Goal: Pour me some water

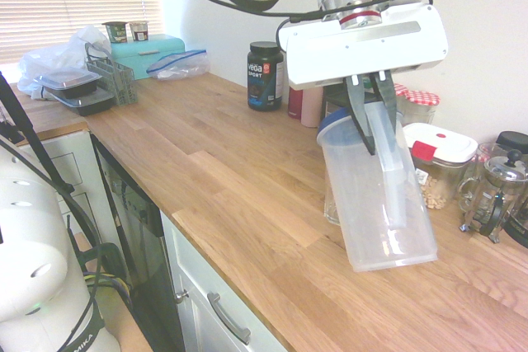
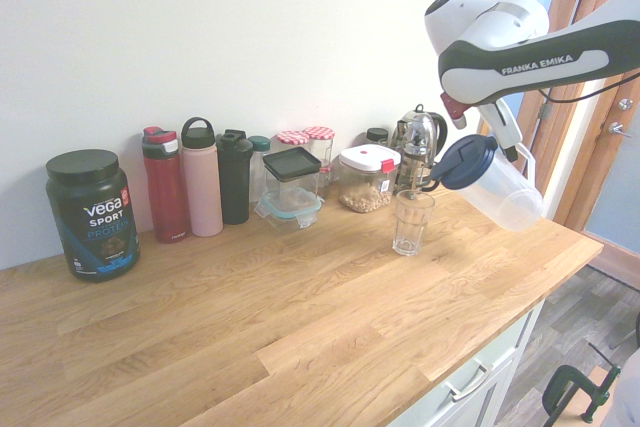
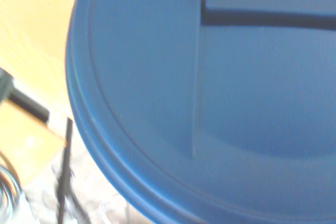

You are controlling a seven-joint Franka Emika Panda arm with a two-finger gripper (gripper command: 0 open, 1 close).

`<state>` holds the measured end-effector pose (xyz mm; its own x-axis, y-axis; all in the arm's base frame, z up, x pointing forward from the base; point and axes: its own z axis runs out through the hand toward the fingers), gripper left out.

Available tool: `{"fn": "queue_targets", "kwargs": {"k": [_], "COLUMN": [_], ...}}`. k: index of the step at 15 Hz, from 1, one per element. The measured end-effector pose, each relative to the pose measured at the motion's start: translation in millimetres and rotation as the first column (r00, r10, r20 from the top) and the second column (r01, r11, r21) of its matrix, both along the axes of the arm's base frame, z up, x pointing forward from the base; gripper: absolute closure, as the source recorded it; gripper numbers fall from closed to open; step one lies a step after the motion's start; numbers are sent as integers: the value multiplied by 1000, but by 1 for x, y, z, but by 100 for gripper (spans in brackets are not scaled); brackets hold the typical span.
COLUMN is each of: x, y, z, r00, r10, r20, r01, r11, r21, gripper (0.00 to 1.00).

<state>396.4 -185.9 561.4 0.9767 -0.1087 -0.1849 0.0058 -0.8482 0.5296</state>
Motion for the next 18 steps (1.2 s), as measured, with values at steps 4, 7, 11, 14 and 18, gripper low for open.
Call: {"fn": "queue_targets", "kwargs": {"k": [4, 7, 11, 14, 18], "x": [-64, -95, -122, -140, -199], "y": [-57, -67, -81, -82, -26], "z": [25, 14, 1, -6, 5], "r00": [984, 956, 900, 877, 854], "r10": [-118, -208, -288, -314, -400], "r20": [136, 207, 328, 364, 332], "r01": [89, 124, 89, 55, 140], "r11": [975, 927, 857, 818, 792], "r21": [205, 354, 508, 572, 594], "gripper": [100, 100, 100, 100, 100]}}
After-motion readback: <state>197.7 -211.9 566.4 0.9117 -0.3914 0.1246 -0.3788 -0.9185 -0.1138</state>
